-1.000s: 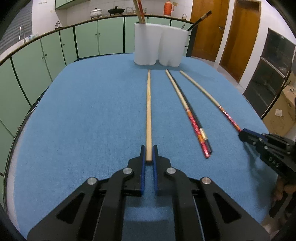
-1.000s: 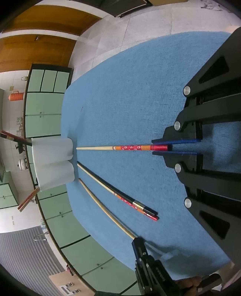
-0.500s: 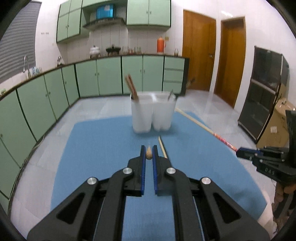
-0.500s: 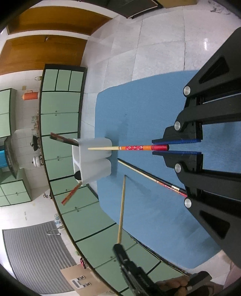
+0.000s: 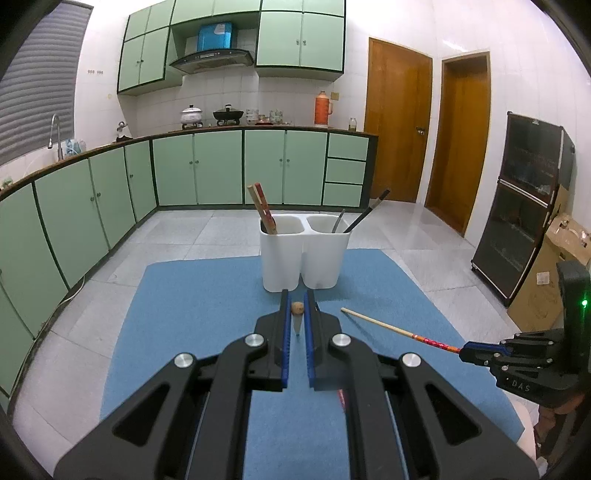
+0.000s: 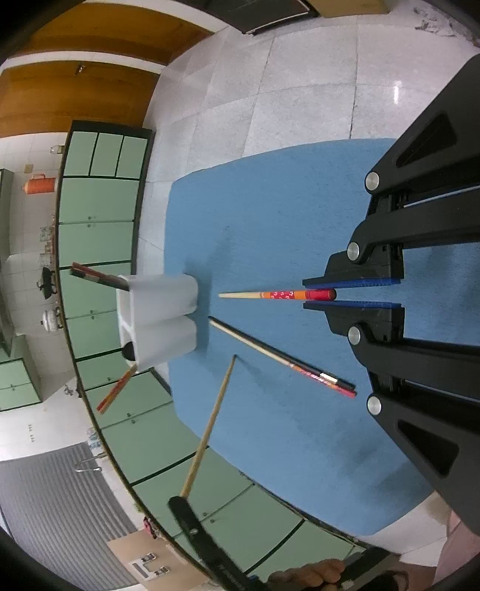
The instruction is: Organize utensils
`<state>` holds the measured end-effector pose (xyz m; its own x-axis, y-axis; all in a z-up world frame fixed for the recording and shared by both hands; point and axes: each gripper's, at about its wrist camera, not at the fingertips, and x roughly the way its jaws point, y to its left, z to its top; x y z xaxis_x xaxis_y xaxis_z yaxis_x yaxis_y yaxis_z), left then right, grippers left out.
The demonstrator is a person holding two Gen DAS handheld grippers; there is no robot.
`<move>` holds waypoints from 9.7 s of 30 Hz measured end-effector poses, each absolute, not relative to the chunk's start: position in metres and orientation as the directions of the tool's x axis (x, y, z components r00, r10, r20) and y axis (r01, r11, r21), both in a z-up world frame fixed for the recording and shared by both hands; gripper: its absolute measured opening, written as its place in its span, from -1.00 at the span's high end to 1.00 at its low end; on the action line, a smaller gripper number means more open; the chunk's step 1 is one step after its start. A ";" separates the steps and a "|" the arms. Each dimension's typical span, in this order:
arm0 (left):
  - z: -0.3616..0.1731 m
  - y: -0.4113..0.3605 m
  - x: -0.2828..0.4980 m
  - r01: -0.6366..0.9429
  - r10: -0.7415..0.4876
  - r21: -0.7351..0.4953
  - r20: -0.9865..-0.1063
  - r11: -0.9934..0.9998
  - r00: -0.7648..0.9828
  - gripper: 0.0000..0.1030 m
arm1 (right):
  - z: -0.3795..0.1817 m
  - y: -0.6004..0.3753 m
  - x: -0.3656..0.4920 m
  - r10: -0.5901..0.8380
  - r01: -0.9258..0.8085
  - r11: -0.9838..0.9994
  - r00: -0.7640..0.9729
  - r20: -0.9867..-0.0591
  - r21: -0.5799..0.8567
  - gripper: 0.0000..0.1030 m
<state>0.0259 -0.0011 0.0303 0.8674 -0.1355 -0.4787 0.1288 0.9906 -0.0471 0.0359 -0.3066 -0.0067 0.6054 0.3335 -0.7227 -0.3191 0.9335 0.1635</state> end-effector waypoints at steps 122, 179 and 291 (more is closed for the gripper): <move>-0.104 0.022 0.040 0.080 -0.134 -0.108 -0.745 0.991 0.654 -0.73 | -0.096 -0.229 0.011 0.267 -0.334 0.940 0.586 -0.765 0.072 0.88; 0.004 -0.037 0.026 0.169 -0.165 -0.046 -0.561 0.985 0.811 0.90 | 0.009 -0.310 0.008 0.287 -0.274 0.955 0.752 -0.593 0.113 0.88; 0.105 -0.013 0.016 0.093 -0.094 -0.021 -0.354 0.995 0.930 -0.86 | 0.123 -0.285 0.020 0.402 -0.385 0.915 0.836 -0.372 0.125 -0.88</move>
<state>0.0164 -0.0130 0.1046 0.9304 -0.0941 -0.3542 0.0928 0.9955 -0.0208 0.0198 -0.2848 0.1231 0.8364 0.4025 -0.3722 -0.3847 0.9146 0.1245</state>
